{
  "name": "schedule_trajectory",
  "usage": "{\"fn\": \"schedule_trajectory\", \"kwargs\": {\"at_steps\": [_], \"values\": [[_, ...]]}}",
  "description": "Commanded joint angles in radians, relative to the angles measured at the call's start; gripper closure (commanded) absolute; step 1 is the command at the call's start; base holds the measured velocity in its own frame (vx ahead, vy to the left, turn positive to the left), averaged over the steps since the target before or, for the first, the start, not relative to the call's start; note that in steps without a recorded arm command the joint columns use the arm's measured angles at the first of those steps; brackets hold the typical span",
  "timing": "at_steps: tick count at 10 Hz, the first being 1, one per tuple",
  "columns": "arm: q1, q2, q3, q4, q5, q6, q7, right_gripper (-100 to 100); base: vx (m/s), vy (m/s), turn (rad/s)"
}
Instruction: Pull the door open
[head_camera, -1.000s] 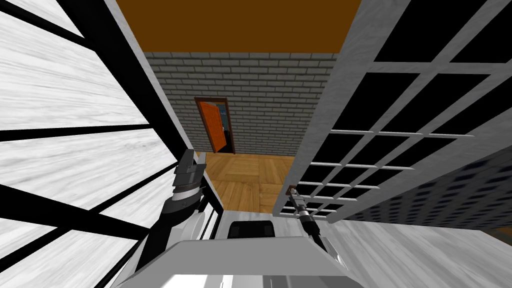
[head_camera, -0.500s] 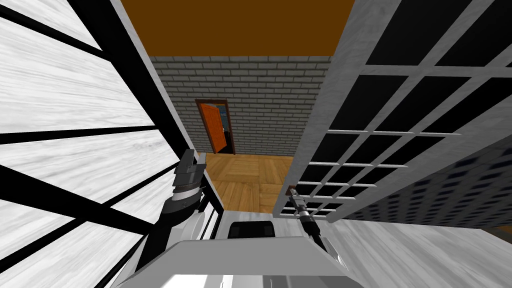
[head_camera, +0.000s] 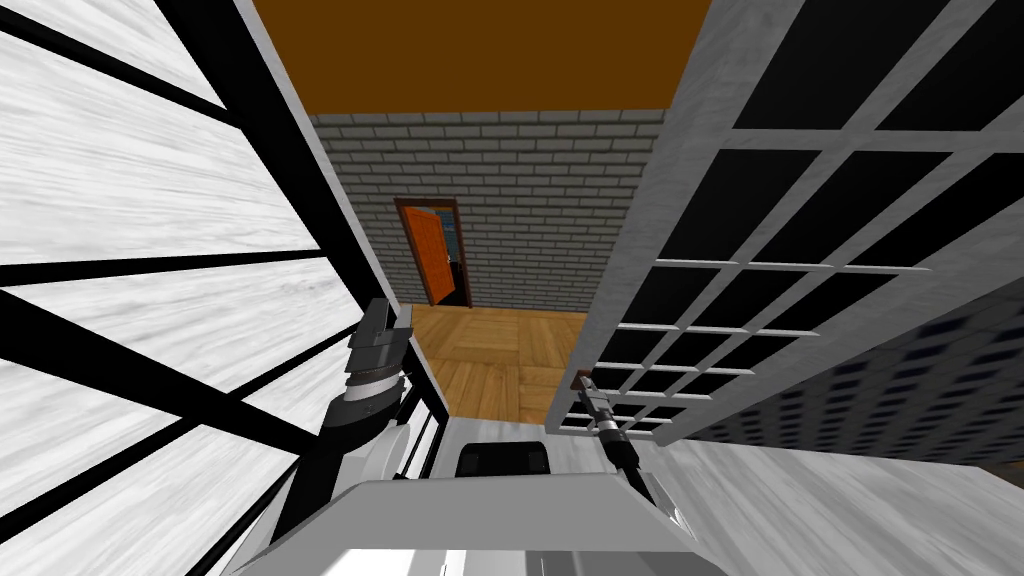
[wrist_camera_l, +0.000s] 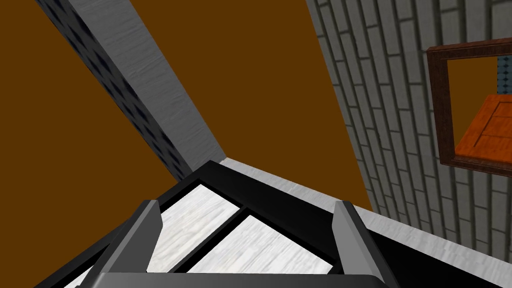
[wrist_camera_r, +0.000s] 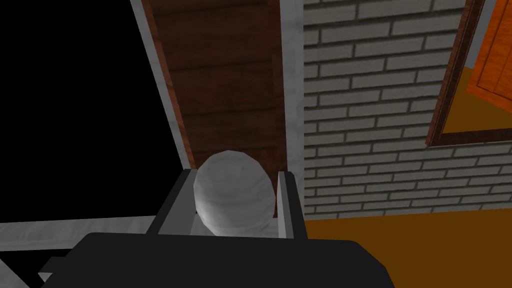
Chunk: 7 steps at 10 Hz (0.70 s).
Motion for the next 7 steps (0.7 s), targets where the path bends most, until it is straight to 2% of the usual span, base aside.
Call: {"fn": "schedule_trajectory", "kwargs": {"at_steps": [1, 7], "values": [[-0.002, -0.001, 0.011, 0.001, -0.013, -0.003, -0.03, 100, -0.029, -0.007, 0.021], [-0.007, -0.013, 0.057, 0.002, -0.08, 0.0, -0.173, 100, -0.036, -0.011, 0.029]]}}
